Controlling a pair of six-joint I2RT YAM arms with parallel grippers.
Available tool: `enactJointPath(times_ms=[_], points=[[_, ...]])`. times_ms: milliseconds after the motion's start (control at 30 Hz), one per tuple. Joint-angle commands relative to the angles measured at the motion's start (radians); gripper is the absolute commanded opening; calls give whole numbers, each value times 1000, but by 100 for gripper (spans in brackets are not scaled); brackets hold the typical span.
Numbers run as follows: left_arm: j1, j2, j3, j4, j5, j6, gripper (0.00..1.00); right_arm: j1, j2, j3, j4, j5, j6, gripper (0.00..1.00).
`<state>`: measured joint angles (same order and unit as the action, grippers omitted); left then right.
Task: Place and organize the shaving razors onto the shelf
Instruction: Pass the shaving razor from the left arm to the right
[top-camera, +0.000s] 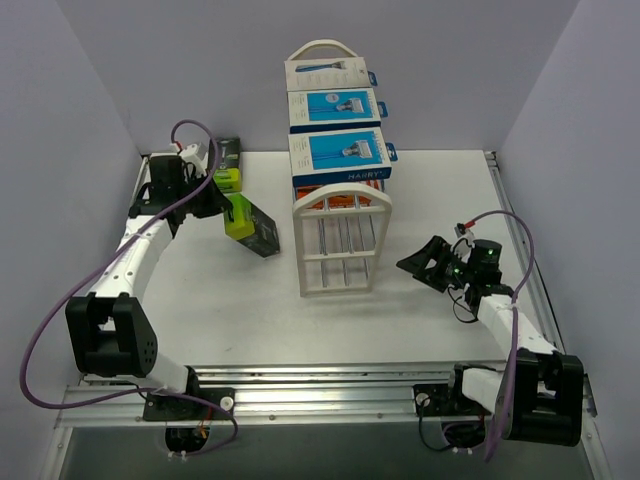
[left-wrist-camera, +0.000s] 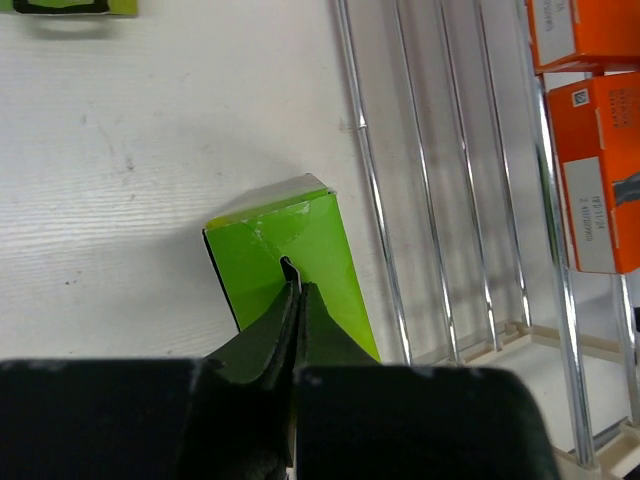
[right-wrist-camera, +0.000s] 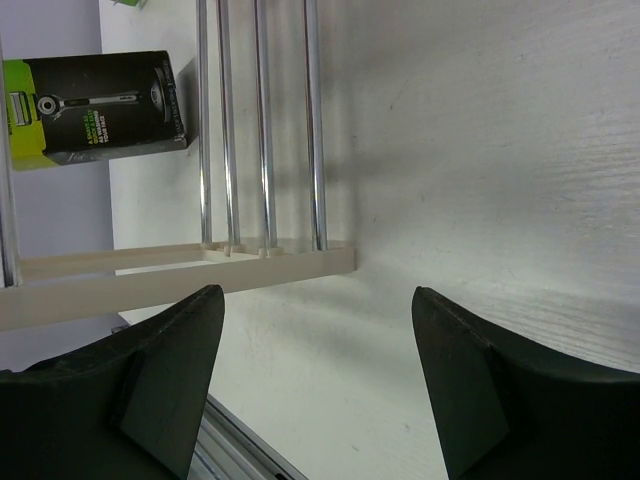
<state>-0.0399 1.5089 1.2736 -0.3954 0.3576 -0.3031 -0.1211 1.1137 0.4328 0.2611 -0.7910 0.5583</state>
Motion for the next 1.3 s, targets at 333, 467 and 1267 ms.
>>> enactJointPath(times_ms=[333,467,1267], points=[[-5,-190,-54,75,89,-287,2,-9,-95,-12,-65,-1,12,72],[-5,-327,-134,99,93,-378,2,-3,-178,-51,-86,12,63,74],[-8,-737,-275,89,319,-682,2,117,-528,-140,-126,-54,290,77]])
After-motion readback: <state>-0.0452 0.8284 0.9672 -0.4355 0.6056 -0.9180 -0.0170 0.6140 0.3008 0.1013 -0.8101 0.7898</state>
